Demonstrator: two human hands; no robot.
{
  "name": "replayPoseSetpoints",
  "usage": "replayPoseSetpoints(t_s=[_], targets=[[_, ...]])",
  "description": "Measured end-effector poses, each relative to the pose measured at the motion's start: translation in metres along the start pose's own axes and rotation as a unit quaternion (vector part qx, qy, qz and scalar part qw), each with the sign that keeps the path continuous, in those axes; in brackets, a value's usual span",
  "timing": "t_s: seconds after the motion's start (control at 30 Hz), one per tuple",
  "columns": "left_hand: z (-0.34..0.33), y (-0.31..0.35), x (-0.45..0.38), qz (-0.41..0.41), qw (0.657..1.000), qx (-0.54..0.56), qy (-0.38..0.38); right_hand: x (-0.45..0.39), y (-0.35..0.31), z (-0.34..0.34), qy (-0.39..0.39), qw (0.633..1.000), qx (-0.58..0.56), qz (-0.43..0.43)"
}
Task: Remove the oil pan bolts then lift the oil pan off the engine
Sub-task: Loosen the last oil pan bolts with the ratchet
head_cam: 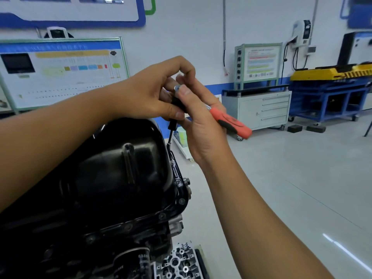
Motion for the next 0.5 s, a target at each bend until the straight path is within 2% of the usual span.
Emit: replayPoseSetpoints(t_s=[0.23, 0.5], targets=[[0.01, 0.002, 0.004, 0.008, 0.999, 0.031, 0.029, -0.006, -0.013, -0.011, -0.005, 1.0, 0.024, -0.01], [0.013, -0.002, 0.003, 0.013, 0.998, 0.052, 0.028, -0.01, -0.015, -0.014, 0.024, 0.998, 0.037, -0.037]])
Point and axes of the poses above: each hand's wrist, its own x-axis away from the middle knuckle, its own z-axis out of the back of the hand, y = z × x, the point moved 2 cm from there along -x, towards the middle knuckle, and after that the axes turned 9 degrees about z, right-handed, at the moved point
